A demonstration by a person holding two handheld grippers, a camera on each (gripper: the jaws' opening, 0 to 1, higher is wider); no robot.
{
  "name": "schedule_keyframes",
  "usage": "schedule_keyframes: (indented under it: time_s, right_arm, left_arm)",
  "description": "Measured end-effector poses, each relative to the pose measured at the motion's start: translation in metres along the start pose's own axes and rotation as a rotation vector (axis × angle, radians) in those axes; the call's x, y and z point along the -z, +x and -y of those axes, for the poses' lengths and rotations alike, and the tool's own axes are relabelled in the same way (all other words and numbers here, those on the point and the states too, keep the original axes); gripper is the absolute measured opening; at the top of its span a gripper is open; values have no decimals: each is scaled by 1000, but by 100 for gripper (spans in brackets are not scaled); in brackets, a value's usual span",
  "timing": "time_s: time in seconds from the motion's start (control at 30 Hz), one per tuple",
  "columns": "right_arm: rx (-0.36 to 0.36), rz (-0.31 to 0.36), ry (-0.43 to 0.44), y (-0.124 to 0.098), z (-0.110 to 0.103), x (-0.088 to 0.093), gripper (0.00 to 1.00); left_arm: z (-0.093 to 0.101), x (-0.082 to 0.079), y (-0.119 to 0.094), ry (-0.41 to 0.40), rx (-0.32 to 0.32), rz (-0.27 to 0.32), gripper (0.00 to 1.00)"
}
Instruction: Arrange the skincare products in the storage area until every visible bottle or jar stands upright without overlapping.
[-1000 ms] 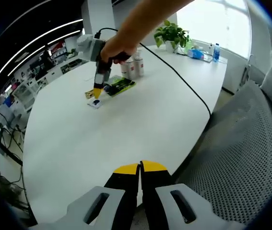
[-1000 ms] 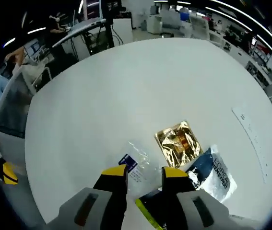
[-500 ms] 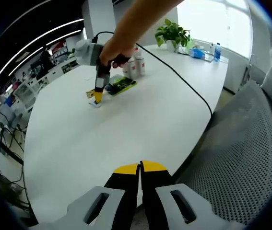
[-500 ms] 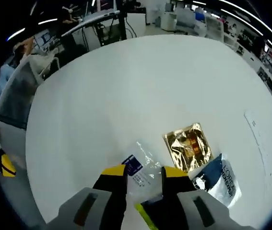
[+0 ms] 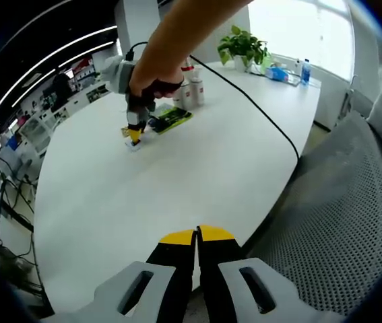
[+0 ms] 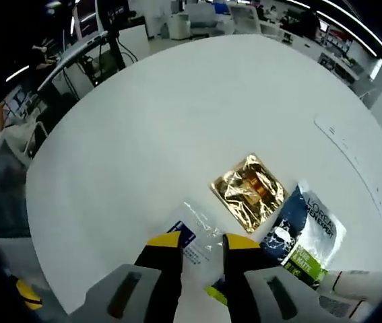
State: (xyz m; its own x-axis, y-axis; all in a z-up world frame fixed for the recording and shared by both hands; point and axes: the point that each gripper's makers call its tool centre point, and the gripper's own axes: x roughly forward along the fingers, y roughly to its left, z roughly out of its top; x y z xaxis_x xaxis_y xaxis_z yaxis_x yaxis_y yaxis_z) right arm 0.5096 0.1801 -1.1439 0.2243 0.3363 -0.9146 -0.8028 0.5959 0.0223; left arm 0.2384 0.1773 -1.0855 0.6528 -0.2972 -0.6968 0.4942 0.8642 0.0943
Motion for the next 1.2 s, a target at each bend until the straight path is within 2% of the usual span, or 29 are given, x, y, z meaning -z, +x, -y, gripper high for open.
schedule_keyframes:
  time_s: [0.17, 0.27, 0.43, 0.6, 0.67, 0.73, 0.83, 0.97, 1.13, 1.2]
  right_arm:
    - [6, 22, 11, 0, 3, -1, 19]
    - [8, 40, 56, 1, 7, -4, 19]
    - [27, 85, 61, -10, 10, -8, 17]
    - [4, 160, 60, -26, 9, -16, 19]
    - [-6, 230, 49, -34, 9, -25, 22]
    - [-14, 300, 19, -49, 3, -31, 24]
    - [-45, 434, 74, -81, -4, -37, 25]
    - [-67, 564, 115, -118, -11, -36, 31]
    - [-95, 699, 142, -167, -31, -23, 38]
    - [-98, 706, 134, -182, -43, -8, 38]
  left_arm:
    - [0, -1, 0, -2, 1, 3, 0]
    - [0, -1, 0, 0, 2, 4, 0]
    - [0, -1, -1, 0, 2, 6, 0]
    - [1, -3, -1, 4, 5, 12, 0]
    - [2, -3, -1, 5, 8, 15, 0]
    - [2, -5, -1, 6, 9, 21, 0]
    - [2, -7, -2, 9, 8, 33, 0]
    - [3, -9, -3, 15, 9, 45, 0]
    - [8, -9, -3, 22, 30, 48, 0]
    - [9, -10, -3, 25, 37, 50, 0]
